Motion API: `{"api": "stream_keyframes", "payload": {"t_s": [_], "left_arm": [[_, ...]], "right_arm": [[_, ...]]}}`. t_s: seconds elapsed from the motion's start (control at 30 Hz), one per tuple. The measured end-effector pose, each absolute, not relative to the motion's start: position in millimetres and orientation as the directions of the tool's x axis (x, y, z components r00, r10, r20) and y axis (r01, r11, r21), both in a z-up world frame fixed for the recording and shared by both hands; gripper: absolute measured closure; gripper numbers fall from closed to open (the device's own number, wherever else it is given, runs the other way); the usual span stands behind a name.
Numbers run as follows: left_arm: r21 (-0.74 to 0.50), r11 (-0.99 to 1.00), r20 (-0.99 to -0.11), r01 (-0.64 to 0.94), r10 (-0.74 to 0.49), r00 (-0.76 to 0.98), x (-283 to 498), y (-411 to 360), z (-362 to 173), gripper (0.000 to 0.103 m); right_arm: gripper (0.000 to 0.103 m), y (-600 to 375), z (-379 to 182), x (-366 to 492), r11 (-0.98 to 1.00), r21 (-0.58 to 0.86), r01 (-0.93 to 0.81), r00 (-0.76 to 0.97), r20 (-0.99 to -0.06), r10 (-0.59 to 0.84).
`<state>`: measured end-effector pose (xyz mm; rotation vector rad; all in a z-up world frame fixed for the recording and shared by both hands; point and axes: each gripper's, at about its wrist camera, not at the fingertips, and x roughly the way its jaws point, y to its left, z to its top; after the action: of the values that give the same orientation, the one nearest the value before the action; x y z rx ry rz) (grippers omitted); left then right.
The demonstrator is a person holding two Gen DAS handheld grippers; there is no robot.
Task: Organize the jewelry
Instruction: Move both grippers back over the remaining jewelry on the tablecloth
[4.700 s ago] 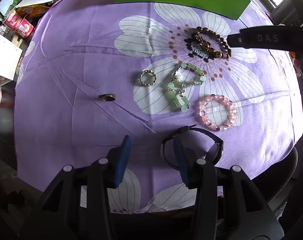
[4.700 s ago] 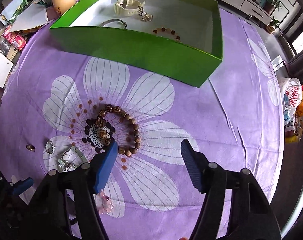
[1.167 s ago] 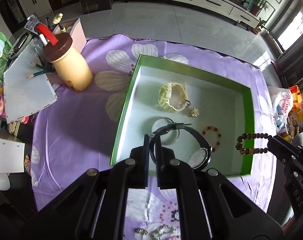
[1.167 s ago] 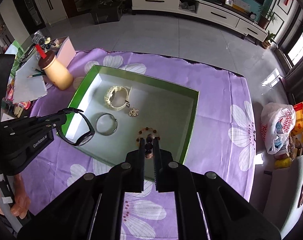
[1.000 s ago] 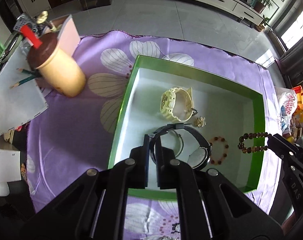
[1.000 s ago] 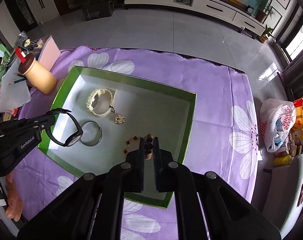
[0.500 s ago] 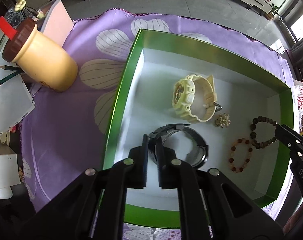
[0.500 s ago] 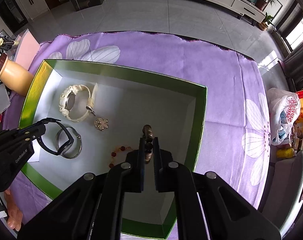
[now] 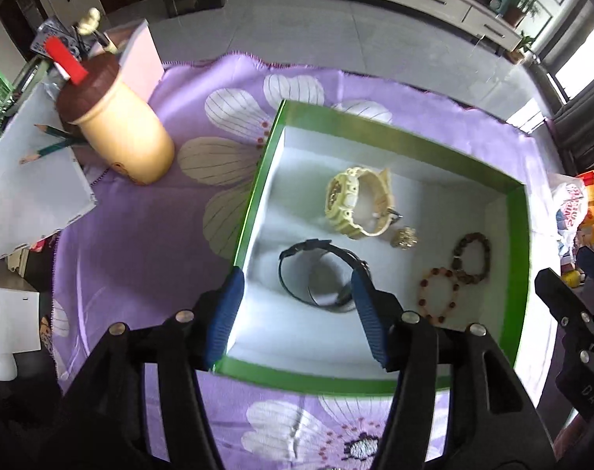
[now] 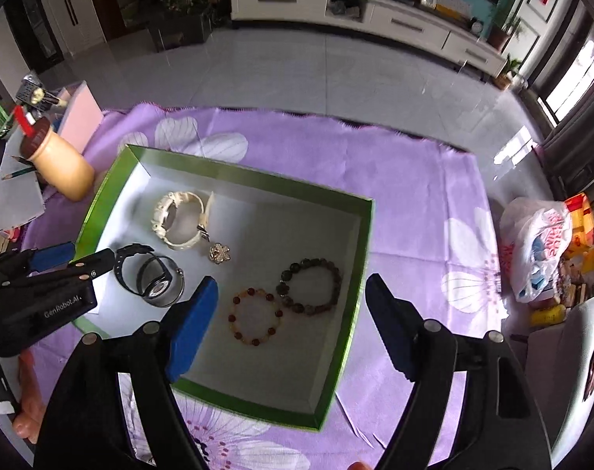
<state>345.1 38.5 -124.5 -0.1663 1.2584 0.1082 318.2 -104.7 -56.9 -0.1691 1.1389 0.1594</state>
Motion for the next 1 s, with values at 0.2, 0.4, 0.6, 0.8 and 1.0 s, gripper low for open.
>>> {"api": "stream_keyframes", "payload": {"t_s": [0.2, 0.4, 0.6, 0.8, 1.0], "left_arm": [[-0.104, 0.986, -0.911, -0.13, -0.042, 0.411, 273, 40, -74, 0.041], [-0.115, 0.988, -0.896, -0.103, -0.058, 0.441, 189, 47, -69, 0.038], [-0.086, 0.994, -0.921, -0.07, -0.053, 0.385, 106, 54, -102, 0.037], [-0.05, 0.999, -0.943, 0.016, -0.053, 0.328, 69, 53, -141, 0.056], [0.001, 0.971, -0.95, 0.239, -0.074, 0.304, 58, 41, -167, 0.056]], "right_arm": [[0.025, -124, -17, 242, 0.975, -0.058, -0.213, 0.509, -0.858, 0.06], [0.025, -138, -18, 164, 0.971, -0.06, -0.231, 0.52, -0.851, 0.071], [0.025, -130, -45, 98, 0.954, -0.073, -0.29, 0.478, -0.875, 0.078], [0.028, -118, -82, 65, 0.943, -0.073, -0.324, 0.406, -0.911, 0.069], [0.032, -110, -110, 49, 0.941, -0.044, -0.337, 0.325, -0.943, 0.072]]}}
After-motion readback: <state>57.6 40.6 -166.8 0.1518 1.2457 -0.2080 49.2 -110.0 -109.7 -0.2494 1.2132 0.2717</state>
